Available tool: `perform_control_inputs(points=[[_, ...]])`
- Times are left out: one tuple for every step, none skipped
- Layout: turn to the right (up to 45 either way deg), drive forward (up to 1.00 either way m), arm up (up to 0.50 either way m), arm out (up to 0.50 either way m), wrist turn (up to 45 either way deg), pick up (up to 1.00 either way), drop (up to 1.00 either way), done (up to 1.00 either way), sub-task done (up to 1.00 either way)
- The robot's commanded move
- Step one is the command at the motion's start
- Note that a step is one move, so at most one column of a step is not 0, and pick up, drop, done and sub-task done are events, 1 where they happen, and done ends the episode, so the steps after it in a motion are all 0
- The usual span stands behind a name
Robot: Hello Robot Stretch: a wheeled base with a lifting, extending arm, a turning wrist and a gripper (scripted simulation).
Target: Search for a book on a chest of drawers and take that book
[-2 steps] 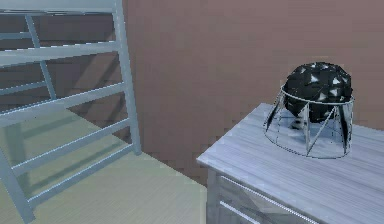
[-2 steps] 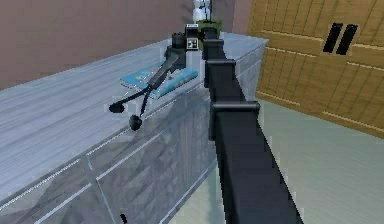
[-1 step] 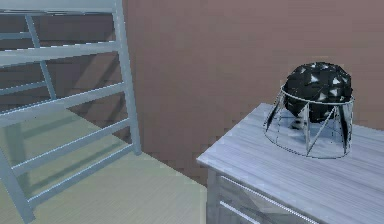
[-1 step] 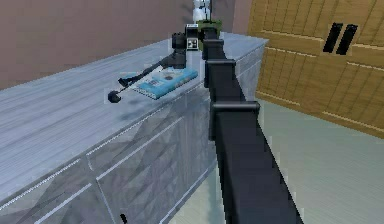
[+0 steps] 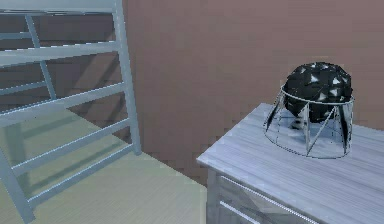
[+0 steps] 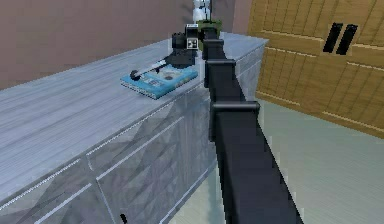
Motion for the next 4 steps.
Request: perform_control_inputs(points=[[0.0, 0.00, 0.00, 0.00, 6.0, 0.00, 0.00, 0.00, 0.00], [0.0, 0.00, -0.12, 0.00, 0.0, 0.00, 0.00, 0.00, 0.00], [0.0, 0.00, 0.00, 0.00, 0.0, 1.00, 0.00, 0.00, 0.00], [0.0, 0.00, 0.10, 0.00, 0.0, 0.00, 0.00, 0.00, 0.00]])
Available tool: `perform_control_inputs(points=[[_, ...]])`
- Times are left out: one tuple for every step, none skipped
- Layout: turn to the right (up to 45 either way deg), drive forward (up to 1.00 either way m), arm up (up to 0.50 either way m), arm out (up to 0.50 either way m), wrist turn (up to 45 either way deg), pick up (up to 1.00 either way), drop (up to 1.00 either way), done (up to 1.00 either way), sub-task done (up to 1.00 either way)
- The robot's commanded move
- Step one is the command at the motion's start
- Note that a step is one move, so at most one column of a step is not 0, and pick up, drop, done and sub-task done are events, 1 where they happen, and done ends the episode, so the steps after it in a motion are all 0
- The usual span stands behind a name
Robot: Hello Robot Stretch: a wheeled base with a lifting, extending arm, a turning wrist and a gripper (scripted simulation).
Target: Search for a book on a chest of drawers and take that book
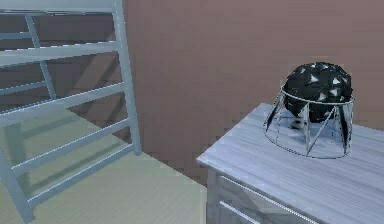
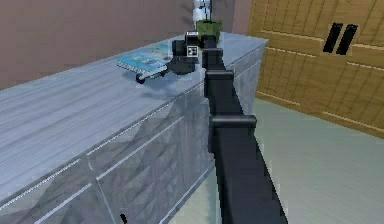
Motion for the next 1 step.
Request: perform_control_inputs(points=[[0.0, 0.00, 0.00, 0.00, 0.0, 0.00, 0.00, 1.00, 0.00]])
